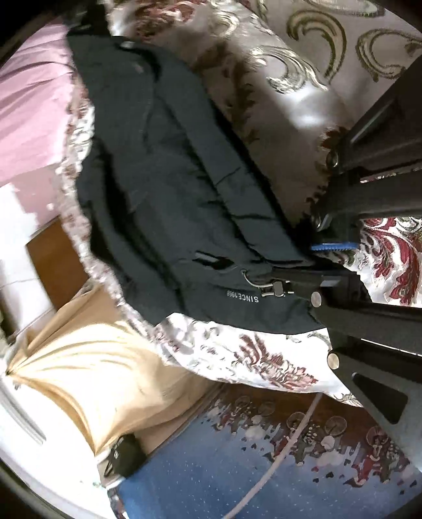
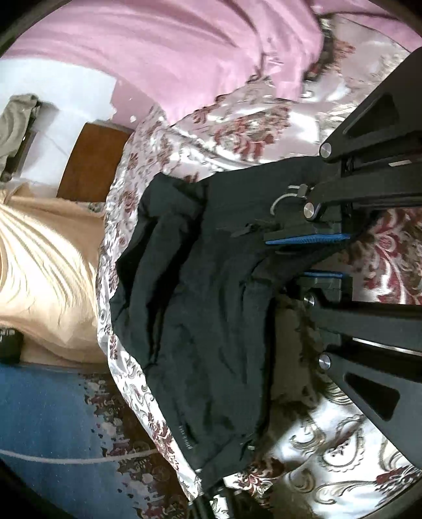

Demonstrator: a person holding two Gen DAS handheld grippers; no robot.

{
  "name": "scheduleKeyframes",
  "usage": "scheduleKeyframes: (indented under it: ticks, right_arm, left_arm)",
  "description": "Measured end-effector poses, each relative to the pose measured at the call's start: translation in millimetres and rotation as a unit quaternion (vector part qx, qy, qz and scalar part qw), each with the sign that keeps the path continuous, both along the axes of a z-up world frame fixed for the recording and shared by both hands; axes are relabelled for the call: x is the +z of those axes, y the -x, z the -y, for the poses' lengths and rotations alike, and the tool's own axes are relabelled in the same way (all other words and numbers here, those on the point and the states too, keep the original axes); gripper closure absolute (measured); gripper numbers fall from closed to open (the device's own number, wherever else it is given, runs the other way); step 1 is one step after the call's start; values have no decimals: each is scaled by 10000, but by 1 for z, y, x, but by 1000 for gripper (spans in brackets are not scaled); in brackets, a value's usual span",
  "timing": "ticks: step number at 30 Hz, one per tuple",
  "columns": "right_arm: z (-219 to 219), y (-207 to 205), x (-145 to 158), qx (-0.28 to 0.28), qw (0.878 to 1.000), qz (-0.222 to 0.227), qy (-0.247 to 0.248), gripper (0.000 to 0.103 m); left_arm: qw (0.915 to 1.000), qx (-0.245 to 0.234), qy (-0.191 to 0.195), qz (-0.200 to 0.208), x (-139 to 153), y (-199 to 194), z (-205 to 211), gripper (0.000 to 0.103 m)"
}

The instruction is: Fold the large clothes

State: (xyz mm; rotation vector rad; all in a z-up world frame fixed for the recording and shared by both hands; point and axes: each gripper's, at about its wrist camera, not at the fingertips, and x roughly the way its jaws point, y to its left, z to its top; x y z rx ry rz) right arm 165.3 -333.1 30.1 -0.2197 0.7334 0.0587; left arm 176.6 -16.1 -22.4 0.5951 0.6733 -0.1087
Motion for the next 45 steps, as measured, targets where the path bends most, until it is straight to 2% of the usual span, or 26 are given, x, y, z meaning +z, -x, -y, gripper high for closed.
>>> scheduleKeyframes:
  ticks: [4,10,14,20,25,29,33,38,45]
  right_arm:
    - [7,20,-12,-200,9997,149,-17,95]
    - [8,59,-11,-217,9994,268,39,96]
    - [6,97,-6,-142,9995,241,127,96]
    - [-2,166,5,-190,9997,140,-39,96]
    - [-8,198,17,-342,9991,230,-61,96]
    - [-4,188,36,-350,9980,498,-150,96]
    - [-7,165,65,-377,9932,1082,-181,96]
    - [-7,115,98,-541,9829,1706,-430,96]
    - [-5,43,110,-819,9734,2046,-620,96]
  left_arm:
    - [9994,-64,208,253,14,13,-2,96]
    - [9983,-77,564,87,23,49,-8,96]
    - [9971,-106,755,72,31,93,-14,96]
    - [9860,315,1634,83,53,139,-35,96]
    - [9822,384,1836,95,69,150,-42,96]
    - [9771,354,2083,238,87,135,-45,96]
    - [9730,375,2211,551,111,102,-46,97]
    - [9682,443,2305,863,135,57,-39,97]
    - [9660,529,2294,1067,142,-11,-27,97]
